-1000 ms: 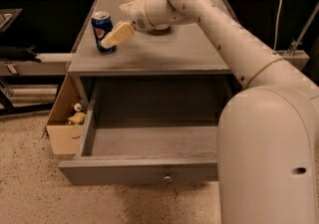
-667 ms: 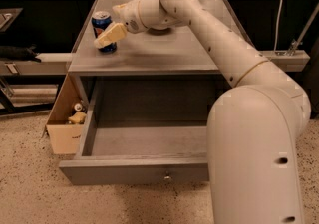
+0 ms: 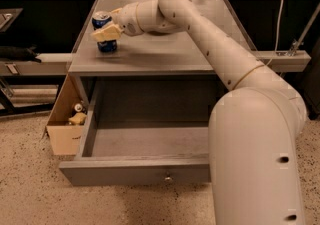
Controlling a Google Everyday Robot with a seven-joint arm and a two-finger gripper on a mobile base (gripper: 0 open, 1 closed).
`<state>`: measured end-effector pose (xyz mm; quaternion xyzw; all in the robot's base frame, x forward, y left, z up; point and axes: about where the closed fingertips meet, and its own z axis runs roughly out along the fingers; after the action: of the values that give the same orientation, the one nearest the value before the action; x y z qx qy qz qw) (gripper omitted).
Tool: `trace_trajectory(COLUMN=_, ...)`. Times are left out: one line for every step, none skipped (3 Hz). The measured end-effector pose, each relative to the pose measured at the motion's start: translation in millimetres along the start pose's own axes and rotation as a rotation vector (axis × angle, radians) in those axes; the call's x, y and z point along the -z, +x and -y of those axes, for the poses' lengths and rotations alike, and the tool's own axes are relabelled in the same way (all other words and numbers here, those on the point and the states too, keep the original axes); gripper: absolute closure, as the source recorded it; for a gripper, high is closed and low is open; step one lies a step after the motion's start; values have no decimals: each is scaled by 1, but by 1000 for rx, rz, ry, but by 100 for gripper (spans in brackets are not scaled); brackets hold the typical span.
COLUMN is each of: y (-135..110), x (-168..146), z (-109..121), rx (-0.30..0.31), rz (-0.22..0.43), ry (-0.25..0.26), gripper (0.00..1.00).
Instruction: Place pepsi can into top drawer
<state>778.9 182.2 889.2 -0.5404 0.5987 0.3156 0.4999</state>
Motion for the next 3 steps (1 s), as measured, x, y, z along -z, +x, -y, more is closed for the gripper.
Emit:
trace_trajectory(y=-22, x=13, z=-17, rx=37, rz=35, ry=-11, gripper=72)
trace_trajectory(y=-56, x=46, z=-45, rx=88, rz=75, ry=-23, gripper=96)
trace_trajectory(y=-63, x=54, z=-51, rx=97, rz=81, ry=-23, gripper=100)
